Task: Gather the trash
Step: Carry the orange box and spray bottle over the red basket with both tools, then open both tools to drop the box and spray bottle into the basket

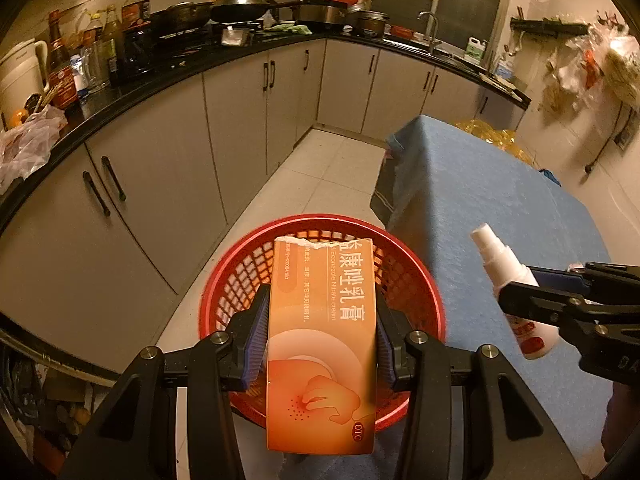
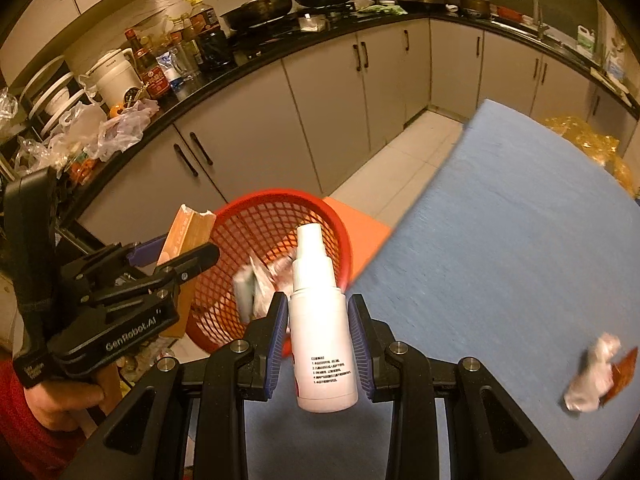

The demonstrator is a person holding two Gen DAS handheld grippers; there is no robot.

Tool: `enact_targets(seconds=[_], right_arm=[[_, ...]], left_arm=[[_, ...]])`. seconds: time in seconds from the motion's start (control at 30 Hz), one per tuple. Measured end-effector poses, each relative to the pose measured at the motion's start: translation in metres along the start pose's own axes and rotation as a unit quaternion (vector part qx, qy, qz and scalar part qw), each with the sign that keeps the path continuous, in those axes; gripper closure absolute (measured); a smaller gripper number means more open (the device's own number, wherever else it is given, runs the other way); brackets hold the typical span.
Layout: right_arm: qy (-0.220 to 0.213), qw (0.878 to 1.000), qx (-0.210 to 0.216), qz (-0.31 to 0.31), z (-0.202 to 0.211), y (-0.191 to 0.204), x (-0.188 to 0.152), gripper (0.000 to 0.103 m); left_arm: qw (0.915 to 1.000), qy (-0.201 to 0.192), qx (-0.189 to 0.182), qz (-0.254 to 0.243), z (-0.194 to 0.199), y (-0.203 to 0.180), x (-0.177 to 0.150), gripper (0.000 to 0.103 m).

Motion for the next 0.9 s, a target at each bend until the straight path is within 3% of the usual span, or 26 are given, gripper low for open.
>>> enact_targets(seconds=[0.3, 0.37, 0.57, 0.67, 0.9], right_arm=[[0.005, 1.0, 0.009, 0.001, -0.029, 0.012, 0.029, 0.069], [-0.001, 1.0, 0.009, -0.003, -0.032, 0.011, 0.035, 0.068], [-0.027, 1.0, 0.003, -0.009, -0.013, 0.005, 0.046, 0.065], [-0.037, 0.999, -0.002, -0.024, 0.003, -0.003, 0.038, 0.065], [-0.032, 0.997, -0.021, -0.059, 0.028, -0.03, -0.006, 0.064]], left_arm=[[0.9999, -0.001, 0.003, 0.012, -0.007, 0.011, 0.012, 0.057], [0.9998, 0.003, 0.001, 0.019, -0.009, 0.013, 0.015, 0.036], [0.9993, -0.002, 0.005, 0.036, -0.003, 0.017, 0.015, 0.033], [0.999, -0.007, 0.008, 0.043, 0.003, 0.014, 0.011, 0.027], [0.9997, 0.005, -0.012, 0.02, 0.01, -0.026, -0.007, 0.025]])
Point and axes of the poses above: each gripper's, at about its wrist camera, not at the fingertips, and z roughly against the way its jaws point, y to its left, x to its top, the point moved 9 cm from there along -z, roughly the way its jaws point, and after that the axes turned 12 degrees about x, right-handed, at the moved point
